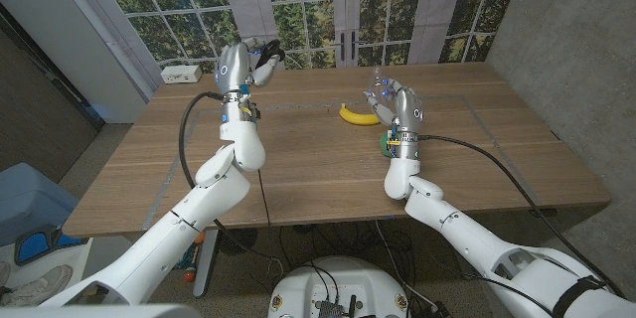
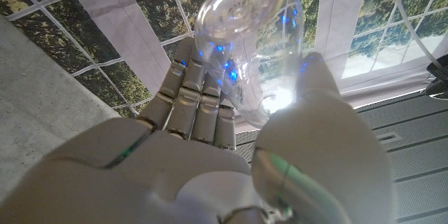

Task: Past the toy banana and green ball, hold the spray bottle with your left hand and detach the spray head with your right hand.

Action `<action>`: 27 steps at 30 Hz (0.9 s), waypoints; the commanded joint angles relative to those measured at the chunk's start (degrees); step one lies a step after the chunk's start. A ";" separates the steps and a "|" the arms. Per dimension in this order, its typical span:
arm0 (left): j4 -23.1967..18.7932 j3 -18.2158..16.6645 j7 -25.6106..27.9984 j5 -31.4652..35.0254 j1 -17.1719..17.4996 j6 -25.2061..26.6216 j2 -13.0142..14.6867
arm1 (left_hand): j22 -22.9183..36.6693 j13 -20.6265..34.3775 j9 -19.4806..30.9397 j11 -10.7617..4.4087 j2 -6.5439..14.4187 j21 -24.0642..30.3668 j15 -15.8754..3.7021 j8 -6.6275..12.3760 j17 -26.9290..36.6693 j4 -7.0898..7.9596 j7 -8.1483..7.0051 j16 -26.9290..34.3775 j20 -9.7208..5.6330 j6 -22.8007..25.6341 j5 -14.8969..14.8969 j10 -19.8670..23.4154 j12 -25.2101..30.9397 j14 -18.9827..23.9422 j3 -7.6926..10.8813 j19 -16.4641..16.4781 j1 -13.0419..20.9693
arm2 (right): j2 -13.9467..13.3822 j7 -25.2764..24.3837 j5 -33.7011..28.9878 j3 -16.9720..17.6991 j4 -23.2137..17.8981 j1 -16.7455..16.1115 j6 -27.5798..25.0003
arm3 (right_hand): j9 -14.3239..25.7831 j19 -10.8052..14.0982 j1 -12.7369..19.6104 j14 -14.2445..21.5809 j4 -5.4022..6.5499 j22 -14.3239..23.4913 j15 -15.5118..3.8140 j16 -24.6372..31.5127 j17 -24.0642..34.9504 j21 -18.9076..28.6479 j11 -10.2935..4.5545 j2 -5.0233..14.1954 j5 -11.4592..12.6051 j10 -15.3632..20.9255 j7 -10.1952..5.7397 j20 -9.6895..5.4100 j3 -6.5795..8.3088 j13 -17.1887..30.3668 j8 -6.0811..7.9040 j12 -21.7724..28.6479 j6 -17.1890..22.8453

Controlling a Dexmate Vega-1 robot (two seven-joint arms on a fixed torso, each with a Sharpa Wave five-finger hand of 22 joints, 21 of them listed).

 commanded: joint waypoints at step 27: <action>-4.18 8.12 -15.03 2.98 -2.70 17.89 8.08 | 0.03 11.92 5.90 -6.04 6.29 0.47 -9.70 1.71 0.18 -0.37 -2.99 -1.16 -3.63 4.82 -0.98 8.64 -2.98 0.36 -0.27 0.38 9.27 | -10.05 15.74 10.95 -4.27 -18.55 -5.55 -2.09 | -1.03 -1.13 8.15 4.19 -0.21 0.02 -10.49 -0.75 -0.20 1.47 -9.42 7.79 0.10 9.69 -13.20 -7.07 0.53 -1.18 -0.23 -1.48 16.53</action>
